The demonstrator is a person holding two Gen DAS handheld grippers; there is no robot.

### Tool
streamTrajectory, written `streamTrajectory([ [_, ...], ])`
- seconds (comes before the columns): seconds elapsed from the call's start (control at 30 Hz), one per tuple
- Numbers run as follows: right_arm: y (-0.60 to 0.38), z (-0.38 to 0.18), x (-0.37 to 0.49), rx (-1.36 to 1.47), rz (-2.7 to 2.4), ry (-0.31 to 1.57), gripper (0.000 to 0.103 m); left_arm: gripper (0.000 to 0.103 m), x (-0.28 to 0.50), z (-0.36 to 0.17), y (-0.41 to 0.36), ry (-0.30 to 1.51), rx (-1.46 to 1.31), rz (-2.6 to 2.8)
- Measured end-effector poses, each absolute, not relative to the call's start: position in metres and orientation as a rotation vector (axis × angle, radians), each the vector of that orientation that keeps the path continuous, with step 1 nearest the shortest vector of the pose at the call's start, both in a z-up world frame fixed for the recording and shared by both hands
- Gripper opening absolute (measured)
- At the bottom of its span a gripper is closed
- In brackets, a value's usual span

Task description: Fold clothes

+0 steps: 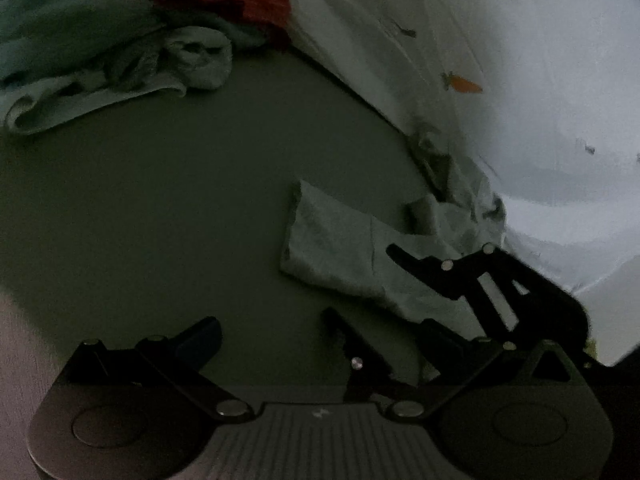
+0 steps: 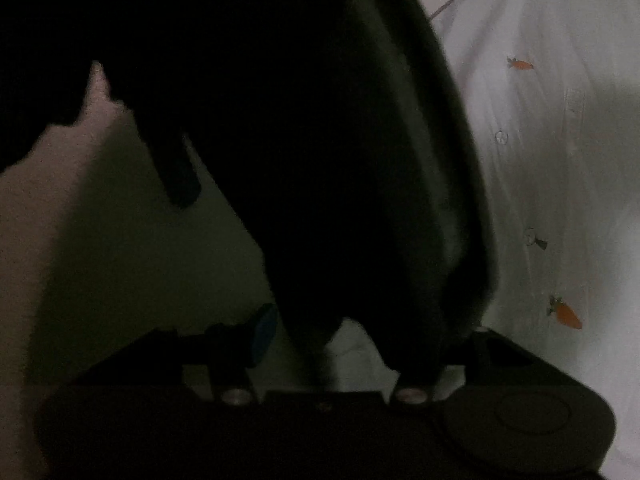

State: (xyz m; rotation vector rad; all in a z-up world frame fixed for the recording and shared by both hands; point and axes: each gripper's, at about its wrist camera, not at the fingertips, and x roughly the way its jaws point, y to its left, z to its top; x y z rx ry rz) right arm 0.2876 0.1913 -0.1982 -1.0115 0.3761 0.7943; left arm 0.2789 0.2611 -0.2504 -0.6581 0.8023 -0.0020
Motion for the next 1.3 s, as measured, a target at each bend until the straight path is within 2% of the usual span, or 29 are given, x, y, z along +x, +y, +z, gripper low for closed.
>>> streamTrajectory([
  [0.2, 0.174, -0.189, 0.312, -0.787, 0.852, 0.538, 0.048, 0.103, 0.275, -0.252, 0.262, 0.777, -0.697, 0.019],
  [0.27, 0.167, -0.185, 0.322, -0.695, 0.872, 0.602, 0.042, 0.103, 0.273, -0.253, 0.262, 0.768, -0.710, 0.026],
  [0.3, 0.163, -0.183, 0.326, -0.644, 0.882, 0.634, 0.034, 0.103, 0.272, -0.253, 0.262, 0.764, -0.716, 0.029],
  [0.33, 0.158, -0.183, 0.331, -0.578, 0.896, 0.669, 0.014, 0.103, 0.272, -0.254, 0.263, 0.760, -0.723, 0.033],
  [0.37, 0.155, -0.183, 0.335, -0.537, 0.896, 0.691, 0.008, 0.103, 0.271, -0.254, 0.263, 0.755, -0.729, 0.036],
  [0.43, 0.156, -0.178, 0.335, -0.501, 0.898, 0.705, 0.005, 0.103, 0.269, -0.255, 0.268, 0.745, -0.781, 0.044],
  [0.53, 0.145, -0.163, 0.344, -0.440, 0.888, 0.673, 0.004, 0.103, 0.266, -0.257, 0.278, 0.728, -0.878, 0.057],
  [0.67, 0.087, -0.135, 0.370, -0.133, 0.746, 0.629, 0.004, 0.103, 0.267, -0.257, 0.279, 0.728, -0.893, 0.064],
  [0.83, -0.042, -0.101, 0.382, 0.321, 0.465, 0.545, 0.004, 0.103, 0.278, -0.247, 0.255, 0.786, -0.703, 0.100],
  [0.93, -0.120, -0.116, 0.374, 0.475, 0.249, 0.548, 0.005, 0.103, 0.286, -0.244, 0.238, 0.823, -0.578, 0.131],
  [1.0, -0.153, -0.139, 0.367, 0.504, 0.135, 0.596, 0.011, 0.103, 0.293, -0.243, 0.225, 0.859, -0.478, 0.155],
  [1.03, -0.164, -0.152, 0.366, 0.510, 0.107, 0.645, 0.021, 0.103, 0.297, -0.242, 0.217, 0.884, -0.425, 0.170],
  [1.07, -0.174, -0.165, 0.365, 0.512, 0.077, 0.695, 0.025, 0.103, 0.302, -0.242, 0.210, 0.914, -0.373, 0.187],
  [1.17, -0.193, -0.186, 0.353, 0.509, 0.013, 0.767, 0.029, 0.103, 0.313, -0.239, 0.193, 0.955, -0.309, 0.211],
  [1.23, -0.204, -0.187, 0.344, 0.536, 0.001, 0.769, 0.037, 0.103, 0.318, -0.233, 0.185, 0.954, -0.329, 0.209],
  [1.3, -0.209, -0.185, 0.340, 0.524, 0.011, 0.776, 0.039, 0.103, 0.323, -0.228, 0.177, 0.953, -0.349, 0.207],
])
